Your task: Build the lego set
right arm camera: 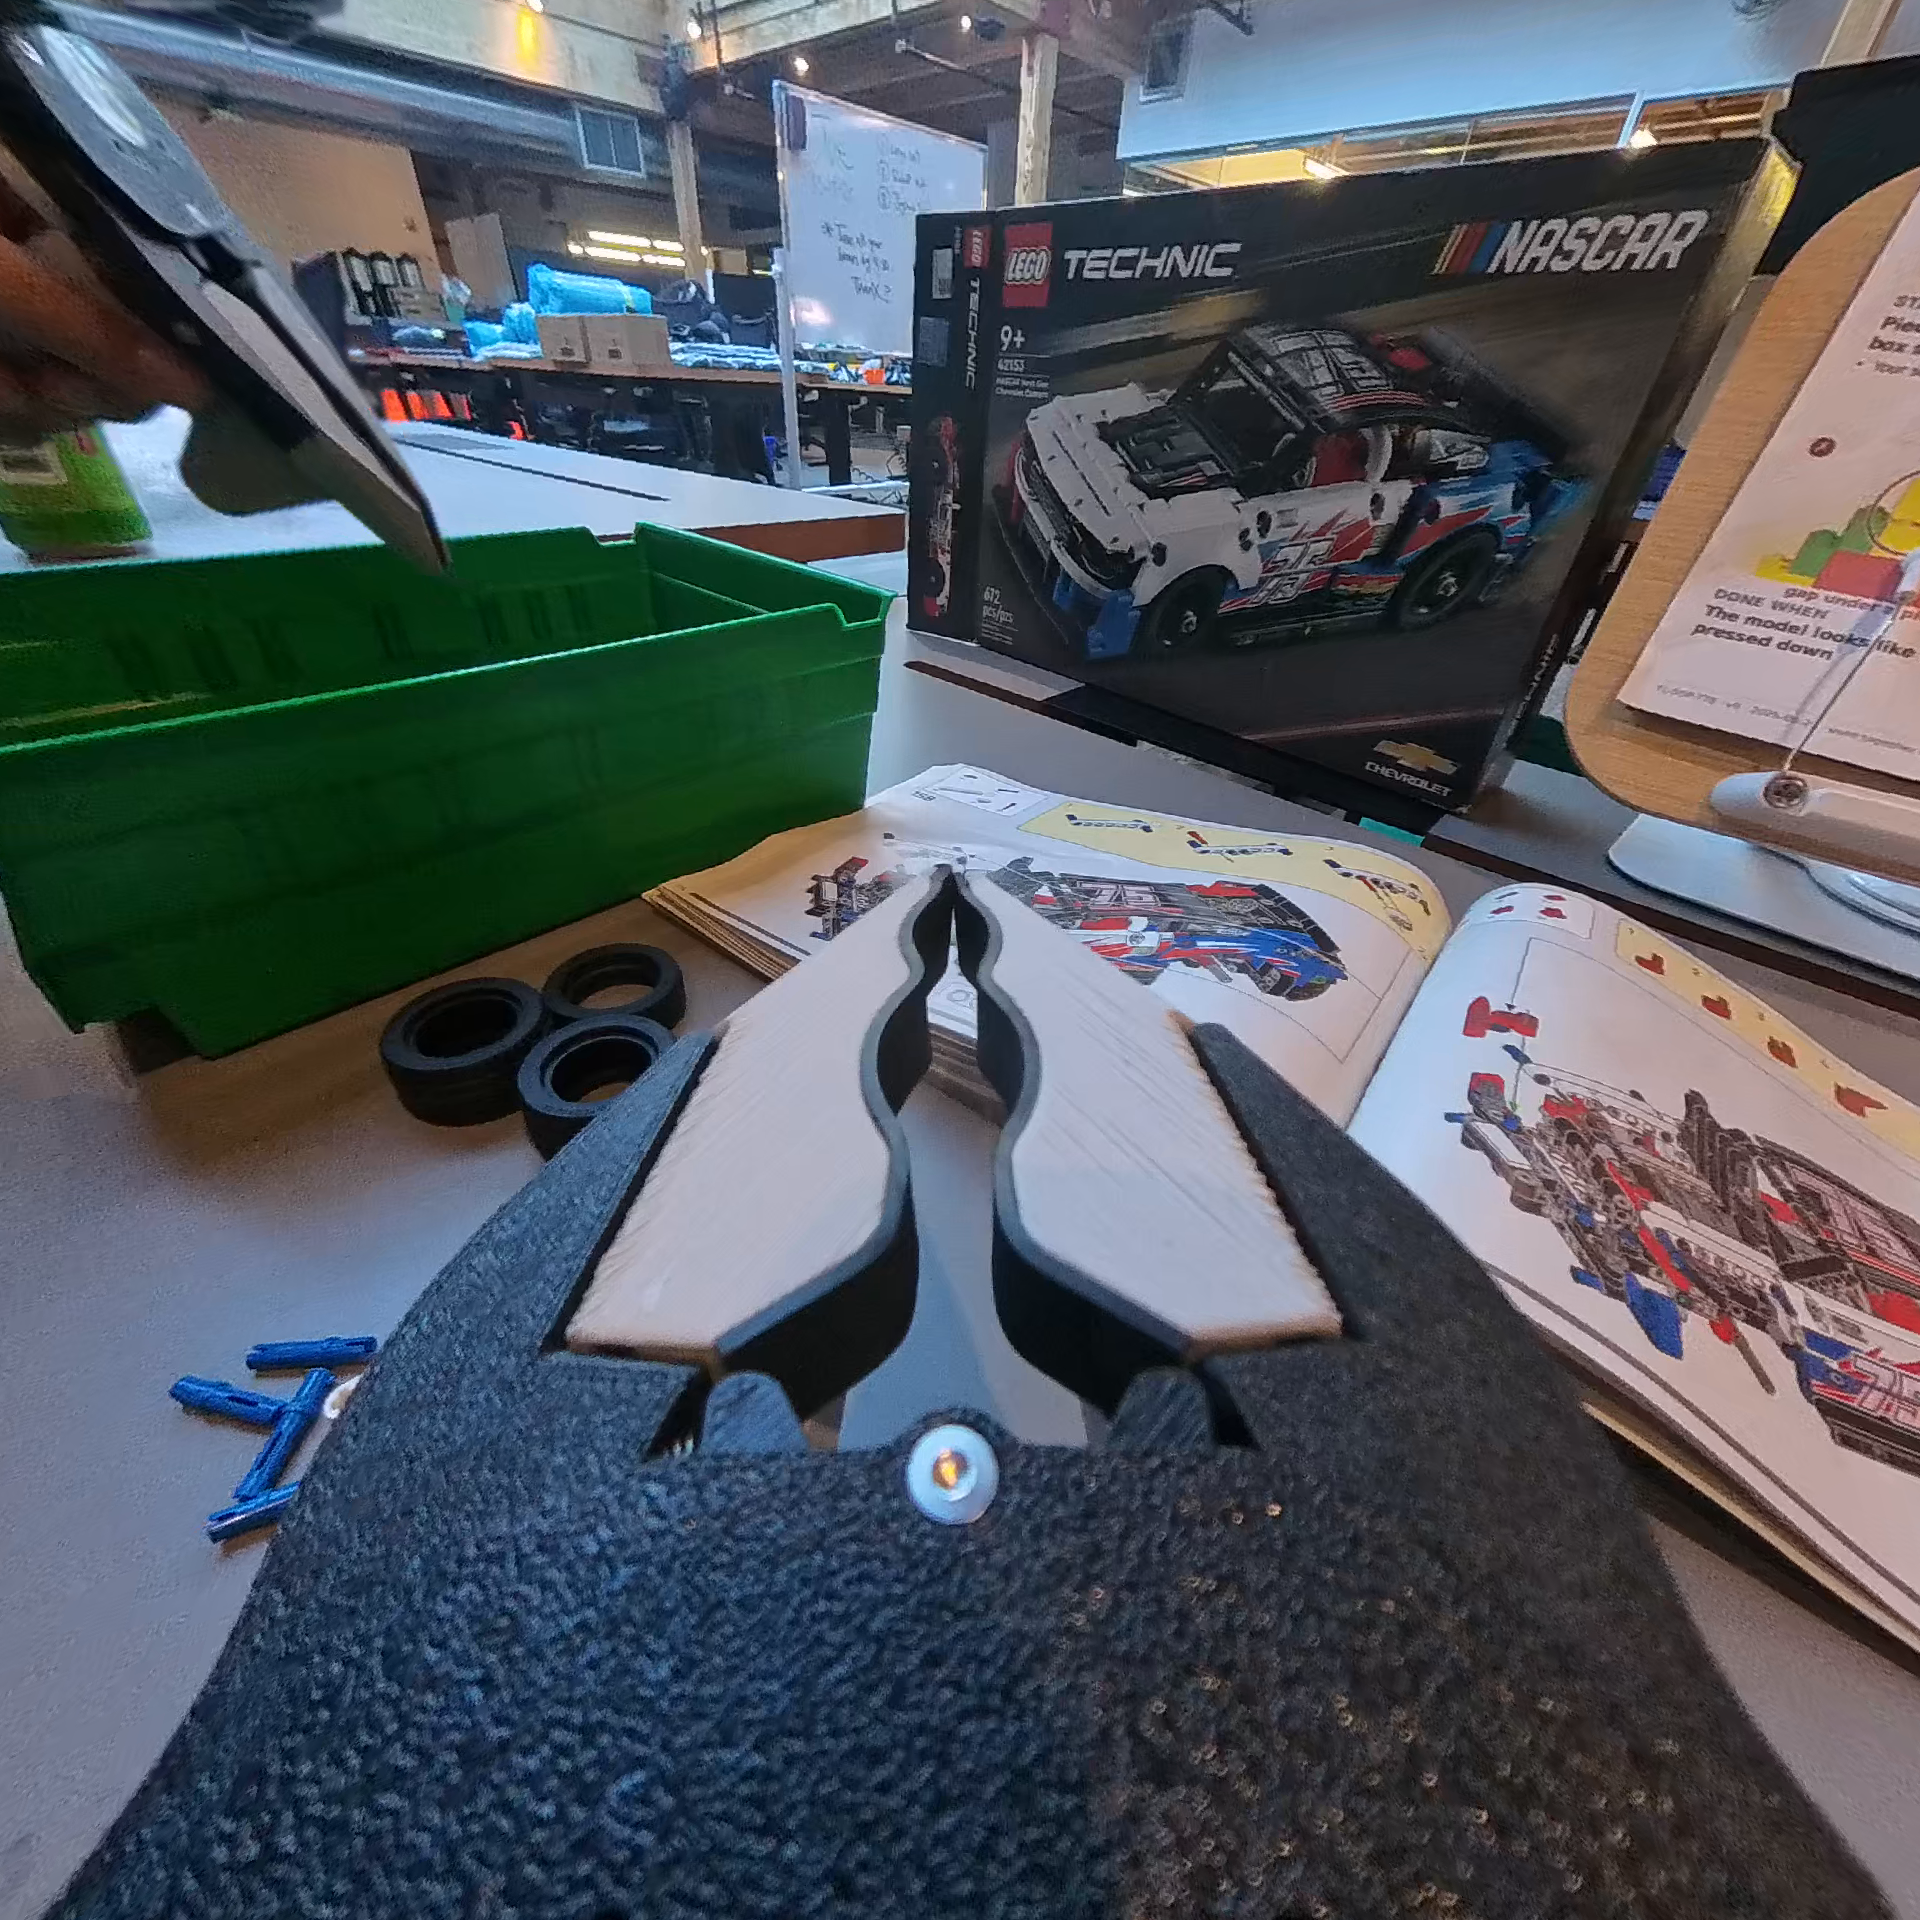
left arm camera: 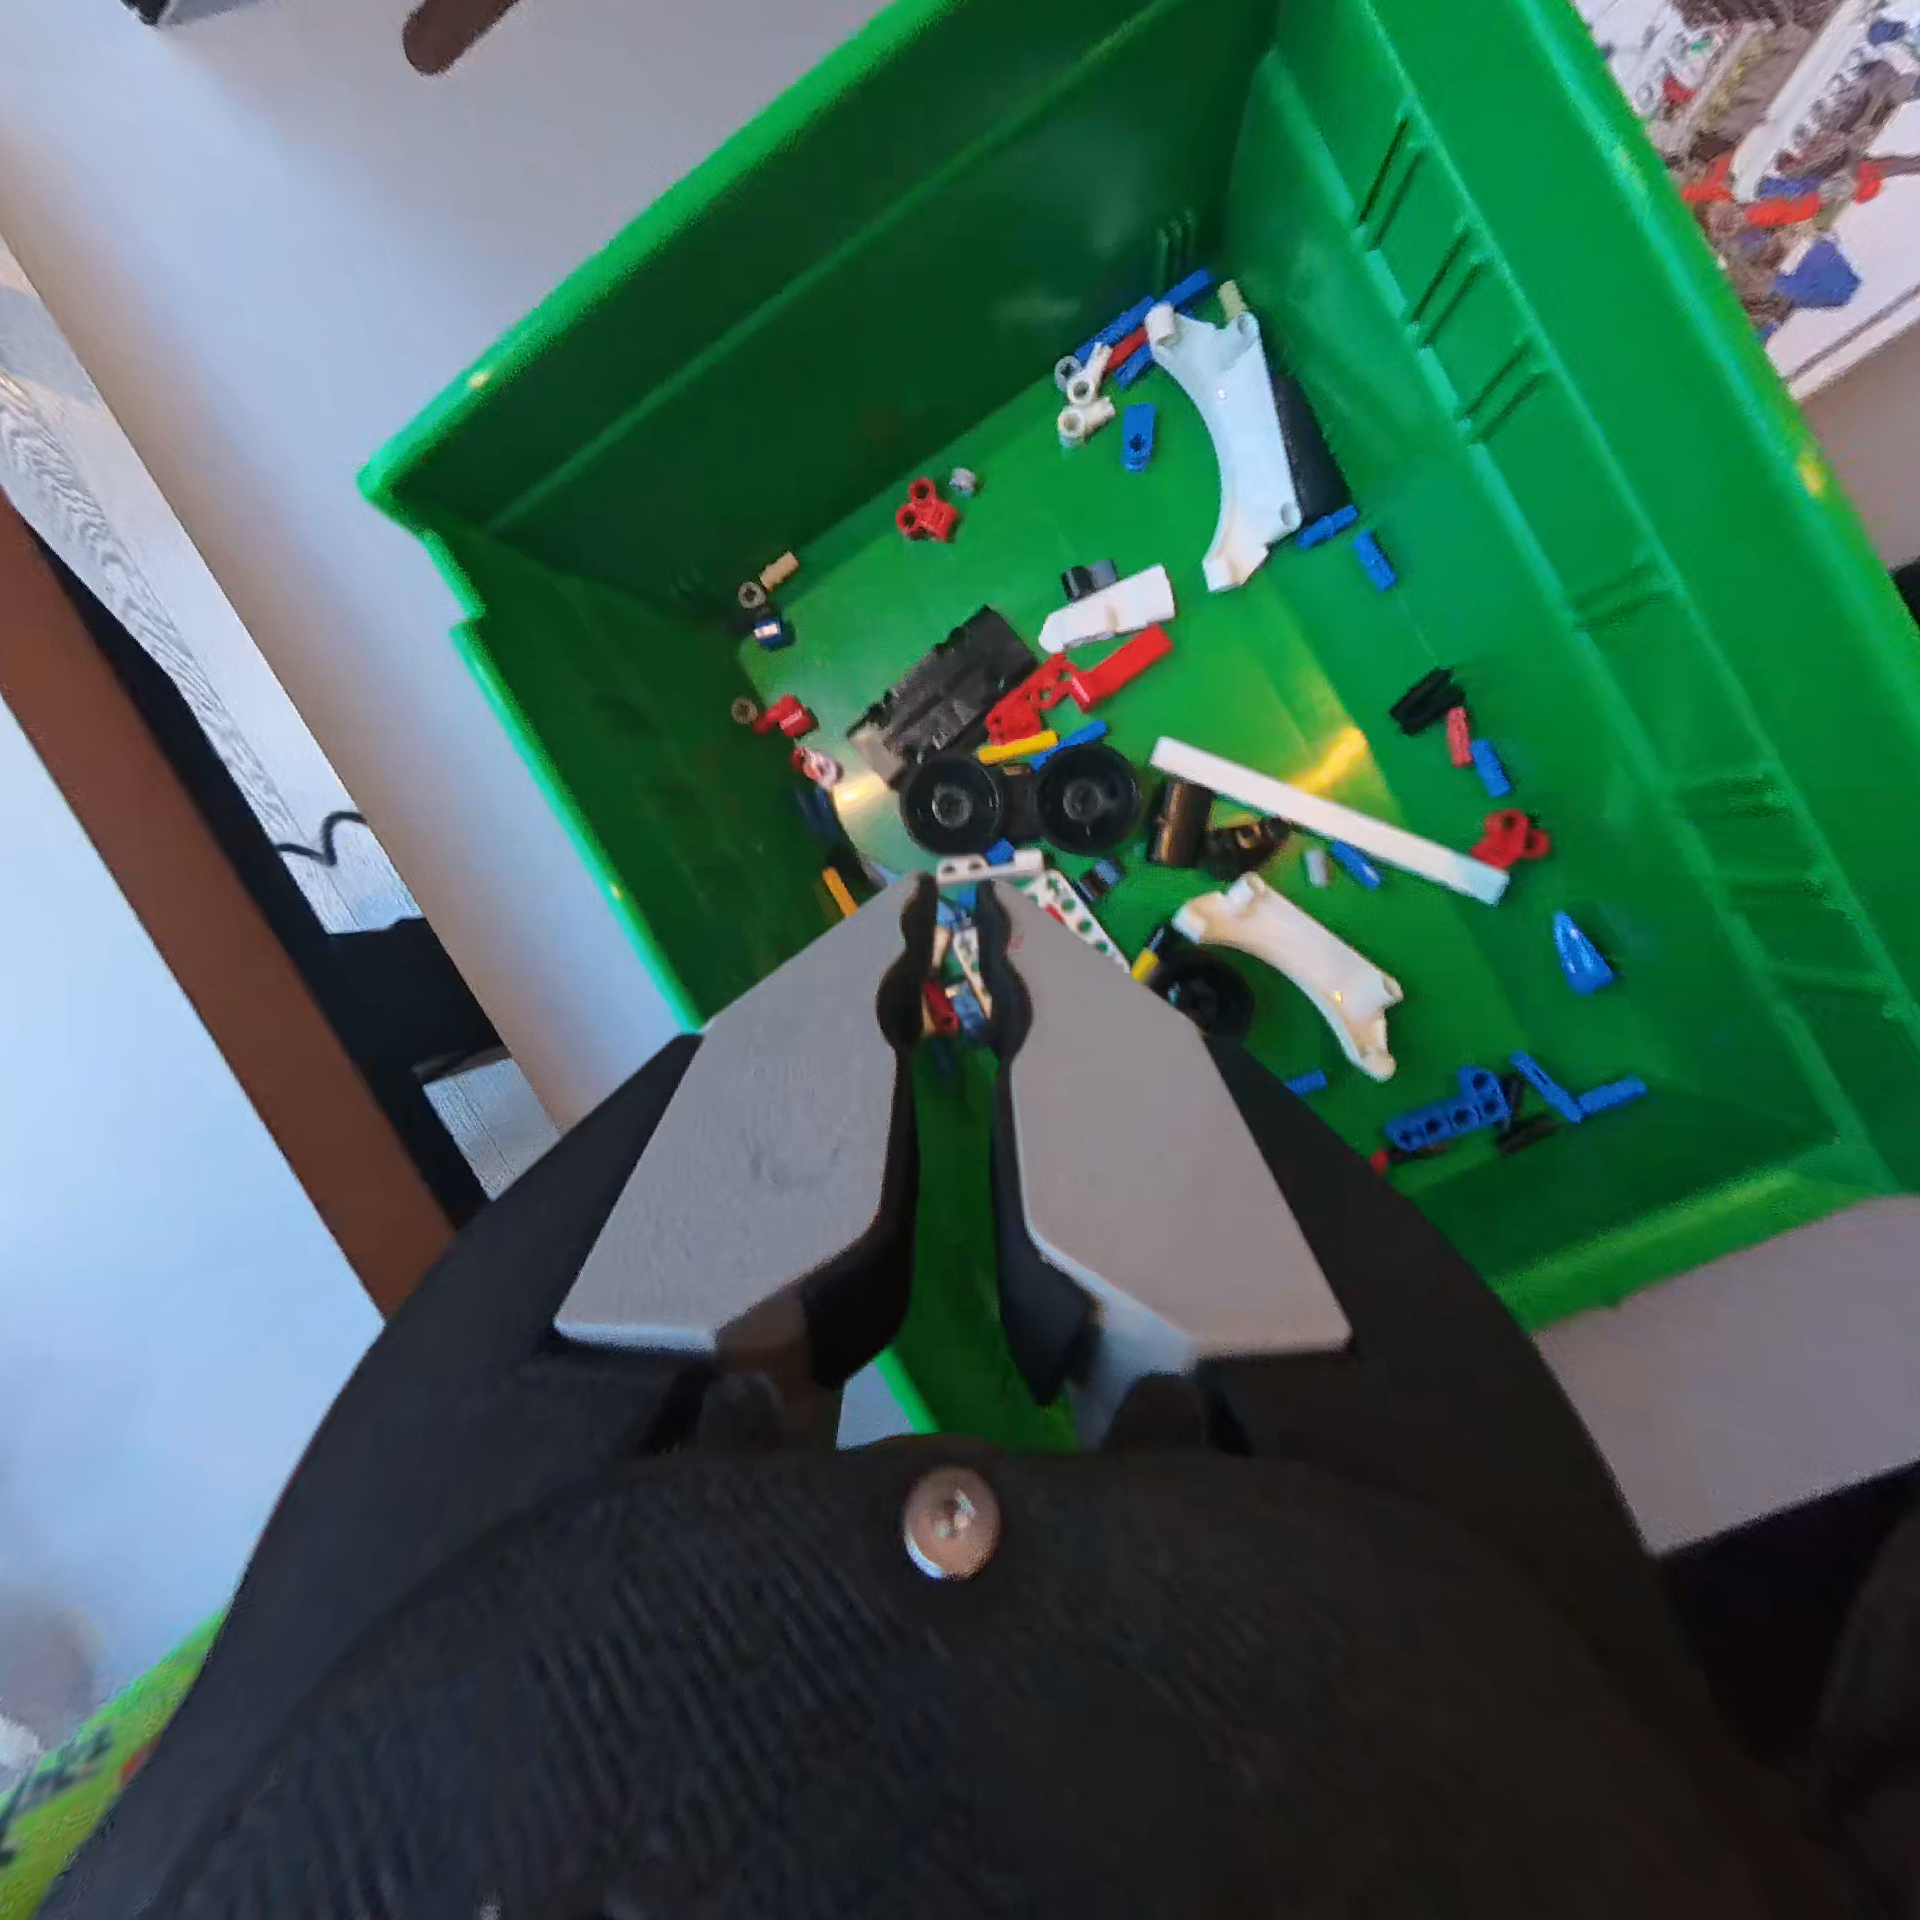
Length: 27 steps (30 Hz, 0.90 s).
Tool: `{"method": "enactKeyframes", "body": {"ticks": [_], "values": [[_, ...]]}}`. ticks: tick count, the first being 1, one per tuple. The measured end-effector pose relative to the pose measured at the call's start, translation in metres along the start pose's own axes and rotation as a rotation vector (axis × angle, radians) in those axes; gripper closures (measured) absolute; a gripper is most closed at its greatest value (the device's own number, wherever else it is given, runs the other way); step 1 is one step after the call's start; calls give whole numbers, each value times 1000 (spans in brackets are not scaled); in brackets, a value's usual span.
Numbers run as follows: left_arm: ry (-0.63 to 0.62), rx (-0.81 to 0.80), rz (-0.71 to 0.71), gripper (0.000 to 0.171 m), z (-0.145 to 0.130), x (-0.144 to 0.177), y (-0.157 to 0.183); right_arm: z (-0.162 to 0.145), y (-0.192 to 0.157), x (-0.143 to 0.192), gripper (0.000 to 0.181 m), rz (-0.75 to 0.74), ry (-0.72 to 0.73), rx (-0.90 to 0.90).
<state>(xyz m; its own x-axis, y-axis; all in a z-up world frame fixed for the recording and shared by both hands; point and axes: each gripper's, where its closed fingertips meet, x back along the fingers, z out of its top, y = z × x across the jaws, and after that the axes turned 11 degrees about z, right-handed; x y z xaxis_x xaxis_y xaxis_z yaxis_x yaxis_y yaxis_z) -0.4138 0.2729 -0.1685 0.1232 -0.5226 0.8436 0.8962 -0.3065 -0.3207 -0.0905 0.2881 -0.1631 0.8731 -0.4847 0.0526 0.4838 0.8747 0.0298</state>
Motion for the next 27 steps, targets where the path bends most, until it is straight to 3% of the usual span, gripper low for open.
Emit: {"method": "enactKeyframes", "body": {"ticks": [4, 12, 17, 20, 22, 25, 27], "values": [[-61, -31, 63, 167, -24, 15, -6, -1, -5, -2, 181, 15, -9, 13], [-178, -175, 114, 163, -43, 24, 6, -1, -8, -3, 181, 30, -11, 10], [-329, -288, 49, 154, -73, 19, 23, 0, -12, -2, 181, 44, -4, 2], [-495, -365, -23, 147, -106, 13, 37, -1, -15, -3, 181, 60, -7, 0], [-583, -439, 1, 147, -122, 3, 36, -1, -16, -5, 181, 69, -8, -7], [-626, -495, 60, 151, -123, -16, 32, -1, -16, -6, 181, 77, -5, -15], [-539, -502, 123, 152, -103, -28, 25, 0, -16, -6, 181, 78, -4, -16]]}}
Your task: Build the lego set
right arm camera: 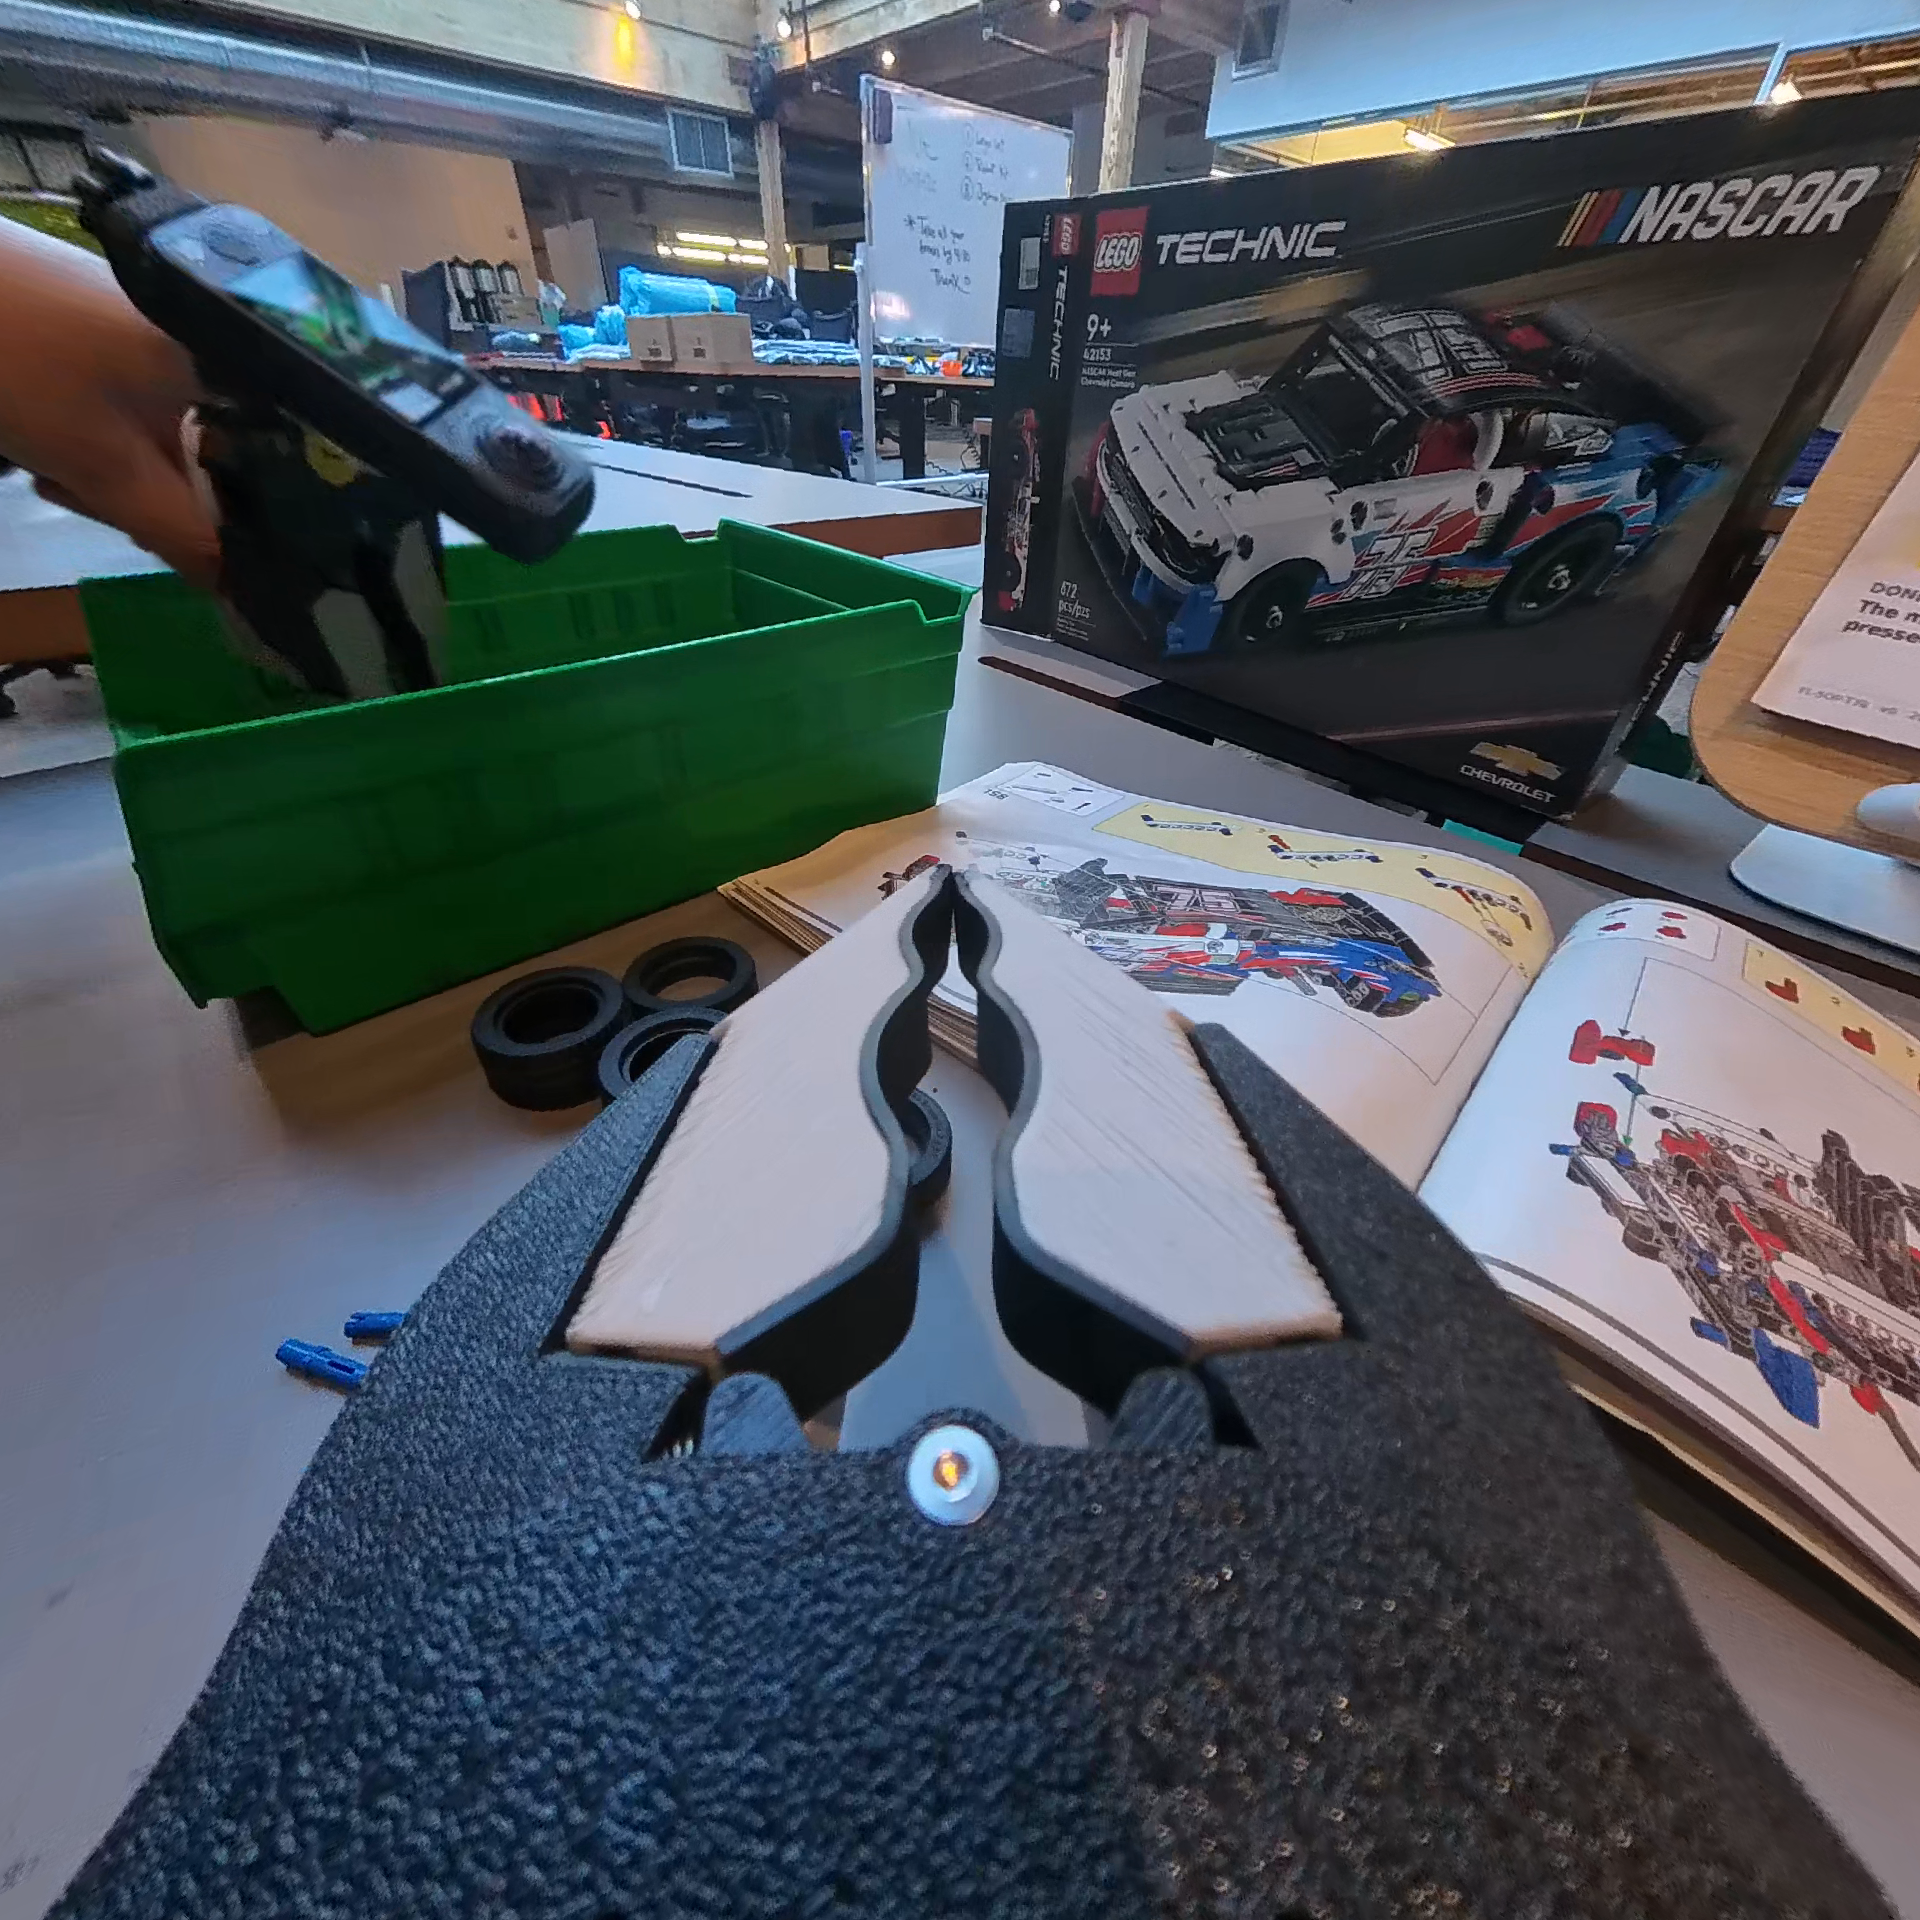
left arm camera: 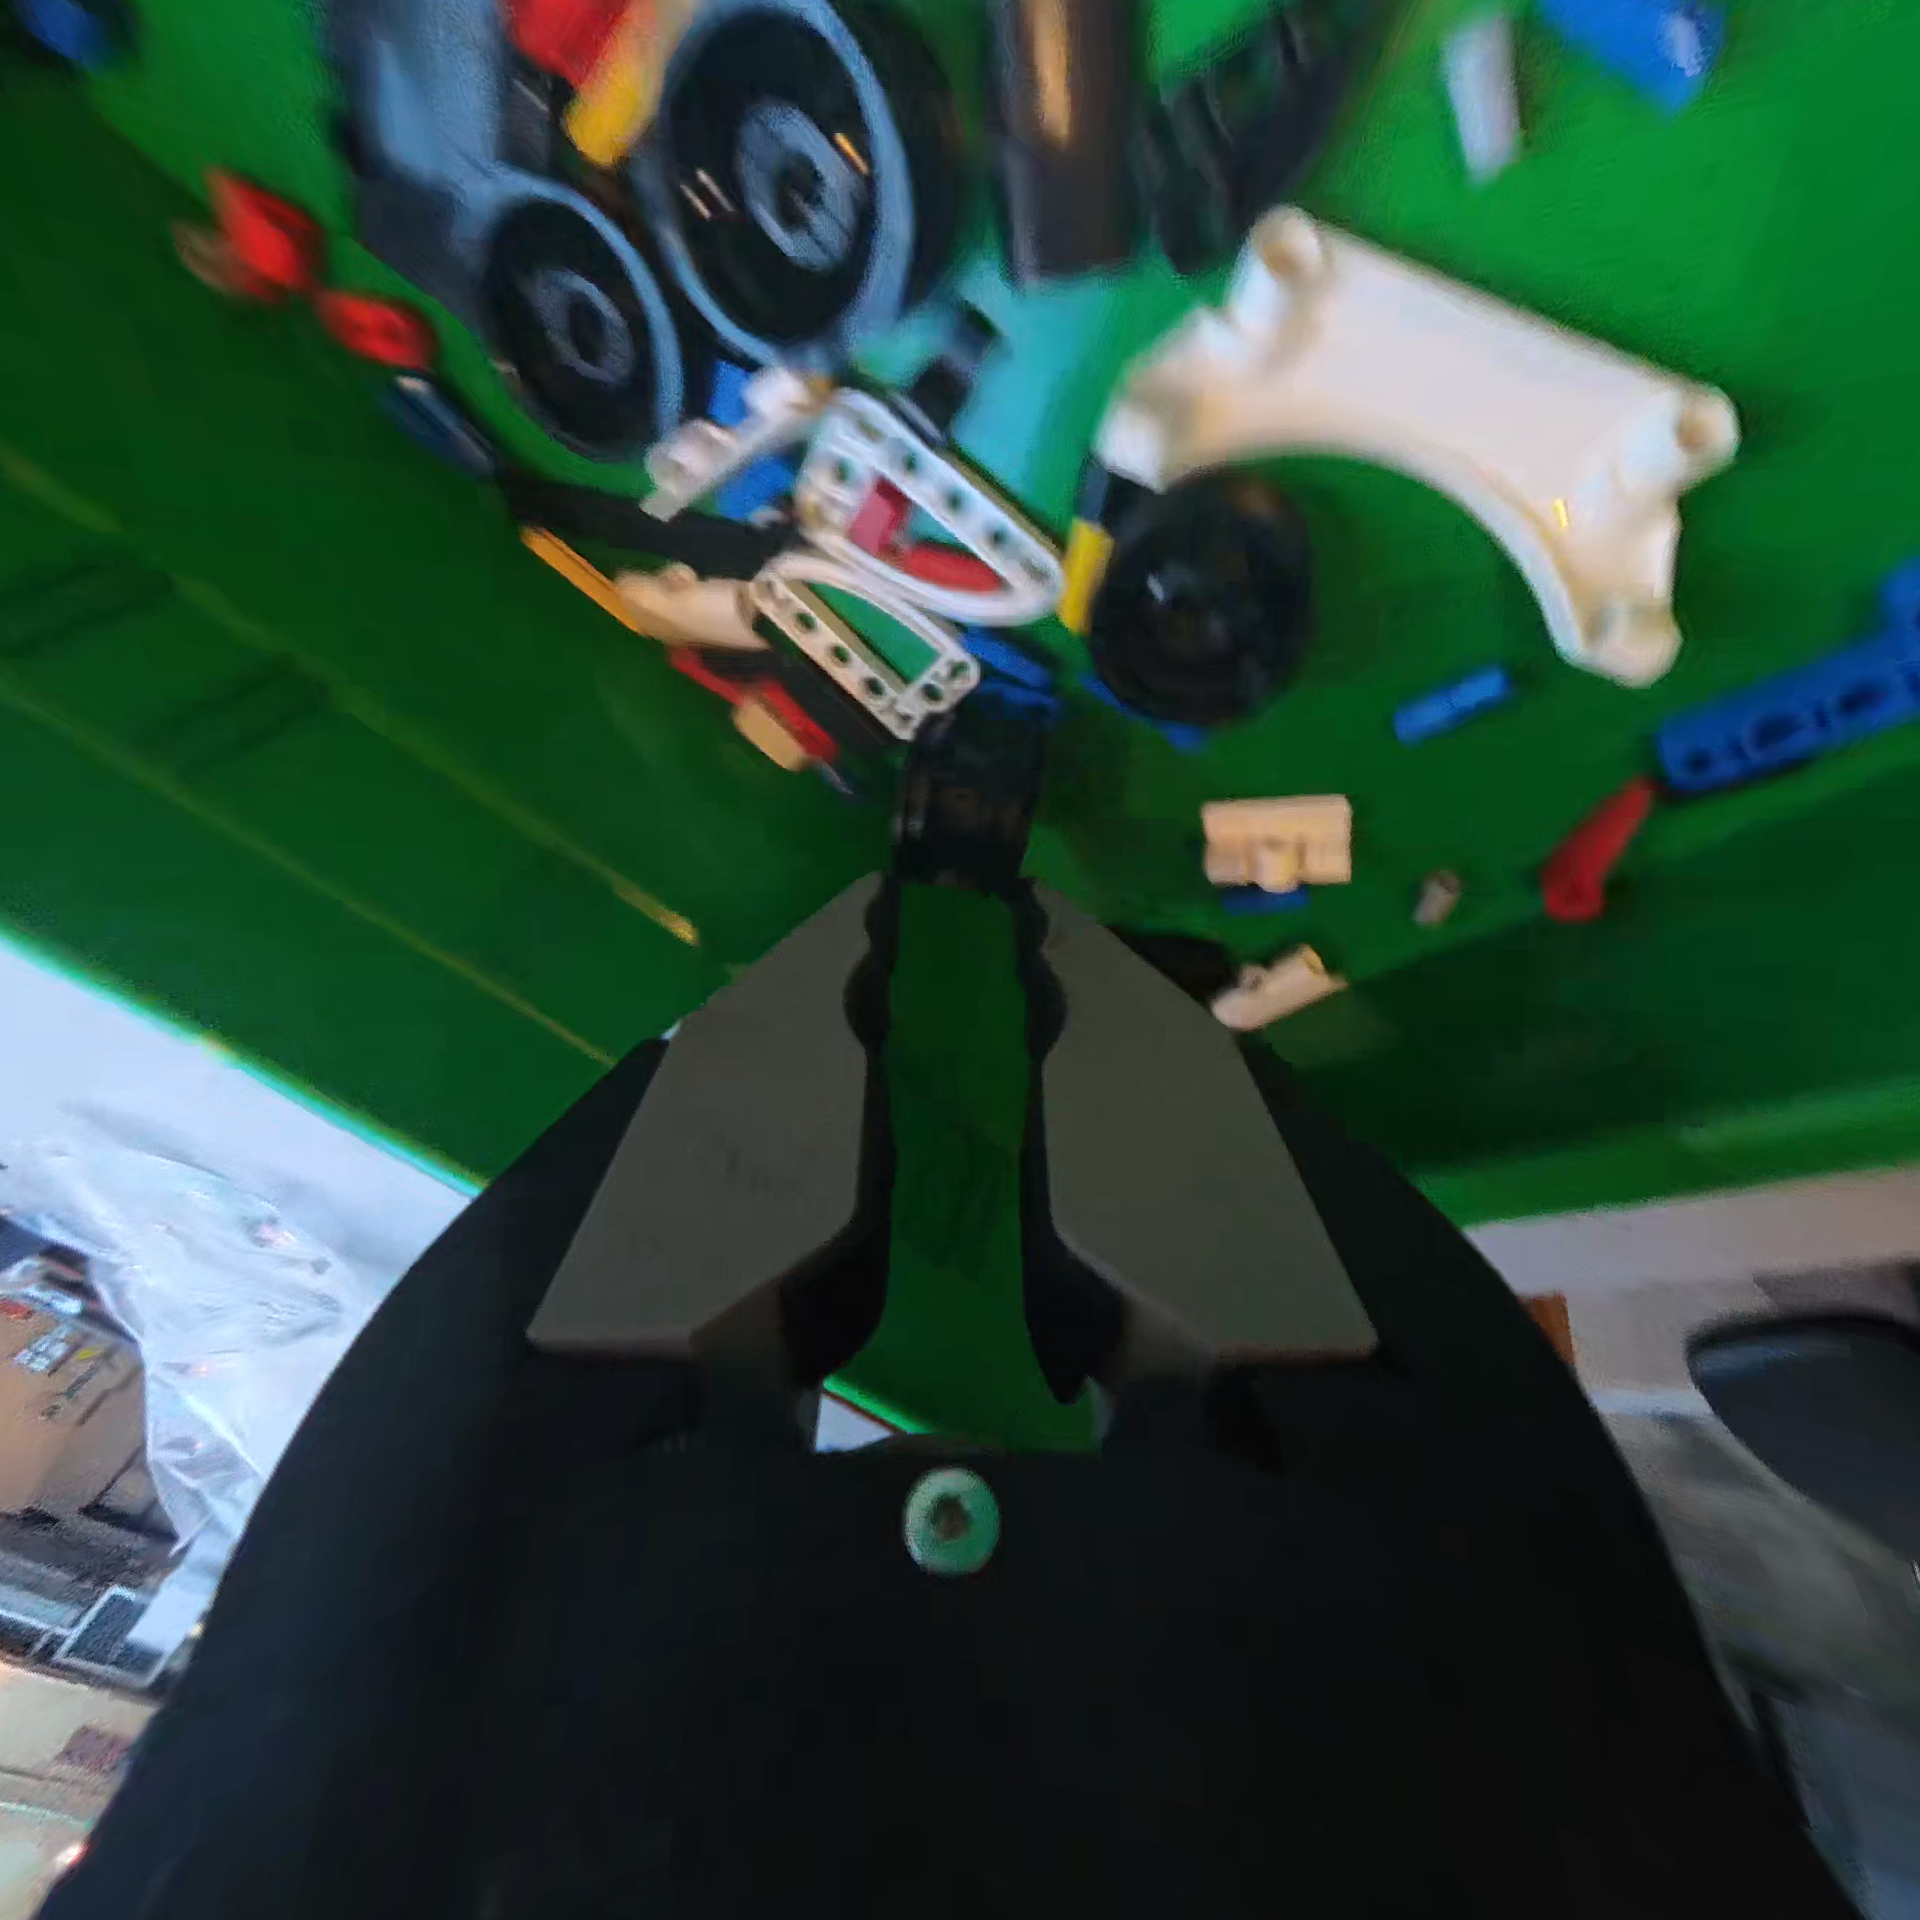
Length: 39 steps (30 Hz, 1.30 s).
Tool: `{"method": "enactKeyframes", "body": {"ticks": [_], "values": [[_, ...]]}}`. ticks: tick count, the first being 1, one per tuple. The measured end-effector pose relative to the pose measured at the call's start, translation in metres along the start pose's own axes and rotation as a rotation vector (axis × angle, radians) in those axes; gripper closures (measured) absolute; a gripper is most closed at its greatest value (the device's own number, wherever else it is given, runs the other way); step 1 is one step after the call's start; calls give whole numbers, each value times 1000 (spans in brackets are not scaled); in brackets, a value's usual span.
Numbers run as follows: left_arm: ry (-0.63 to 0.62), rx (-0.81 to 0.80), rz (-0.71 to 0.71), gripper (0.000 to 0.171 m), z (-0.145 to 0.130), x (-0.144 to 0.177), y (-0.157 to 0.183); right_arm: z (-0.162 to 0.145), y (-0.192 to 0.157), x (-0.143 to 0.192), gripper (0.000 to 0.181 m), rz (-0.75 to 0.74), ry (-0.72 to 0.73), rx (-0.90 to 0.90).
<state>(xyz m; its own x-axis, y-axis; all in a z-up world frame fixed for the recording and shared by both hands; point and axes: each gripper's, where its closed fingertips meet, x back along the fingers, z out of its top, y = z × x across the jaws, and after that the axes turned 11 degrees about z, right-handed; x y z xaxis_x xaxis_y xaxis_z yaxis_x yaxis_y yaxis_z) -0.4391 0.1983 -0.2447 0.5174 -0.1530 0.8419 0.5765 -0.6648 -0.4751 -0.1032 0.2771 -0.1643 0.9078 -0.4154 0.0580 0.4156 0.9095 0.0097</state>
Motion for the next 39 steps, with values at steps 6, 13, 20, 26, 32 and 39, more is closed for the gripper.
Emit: {"method": "enactKeyframes", "body": {"ticks": [6, 13, 20, 26, 32, 39], "values": [[166, 151, -52, 148, 16, 26, -22, 1, 0, 1, 181, -2, 9, -1], [364, 380, 41, 151, 23, 51, -72, 1, 0, 1, 181, -4, 6, 2], [505, 442, -53, 150, 80, 64, -71, 0, 0, 0, 181, -8, 2, 10], [670, 509, -189, 149, 129, 83, -64, 0, 3, 1, 181, -30, -2, 4], [722, 457, -294, 146, 178, 74, -51, -3, 5, -1, 181, -45, -27, 13], [603, 382, -323, 147, 215, 29, -45, -9, -1, -7, 181, -46, -84, 75]]}}
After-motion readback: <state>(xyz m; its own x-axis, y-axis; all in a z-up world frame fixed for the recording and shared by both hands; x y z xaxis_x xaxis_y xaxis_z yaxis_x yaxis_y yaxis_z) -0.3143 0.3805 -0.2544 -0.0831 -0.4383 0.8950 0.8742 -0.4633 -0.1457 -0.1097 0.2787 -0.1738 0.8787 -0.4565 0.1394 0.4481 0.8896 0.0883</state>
